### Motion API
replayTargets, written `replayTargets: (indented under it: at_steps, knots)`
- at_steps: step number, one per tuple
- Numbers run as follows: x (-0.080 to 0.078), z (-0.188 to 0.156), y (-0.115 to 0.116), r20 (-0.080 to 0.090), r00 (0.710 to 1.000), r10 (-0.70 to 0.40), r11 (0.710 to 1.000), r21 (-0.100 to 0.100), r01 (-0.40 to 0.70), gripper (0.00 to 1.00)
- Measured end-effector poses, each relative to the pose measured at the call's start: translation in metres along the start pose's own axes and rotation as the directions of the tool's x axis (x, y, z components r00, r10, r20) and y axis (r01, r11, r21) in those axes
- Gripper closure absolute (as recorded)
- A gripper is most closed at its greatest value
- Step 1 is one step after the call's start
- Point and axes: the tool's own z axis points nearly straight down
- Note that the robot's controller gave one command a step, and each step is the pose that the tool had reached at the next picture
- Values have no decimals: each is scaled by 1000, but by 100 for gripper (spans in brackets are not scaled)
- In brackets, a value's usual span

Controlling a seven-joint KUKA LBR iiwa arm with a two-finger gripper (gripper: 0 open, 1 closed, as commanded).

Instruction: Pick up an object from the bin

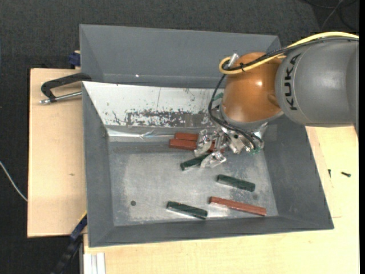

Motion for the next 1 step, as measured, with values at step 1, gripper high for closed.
replayTargets:
  at_steps: [1]
  knots:
    - [9,-136,10,5,1000,-23,1000,7,23,100]
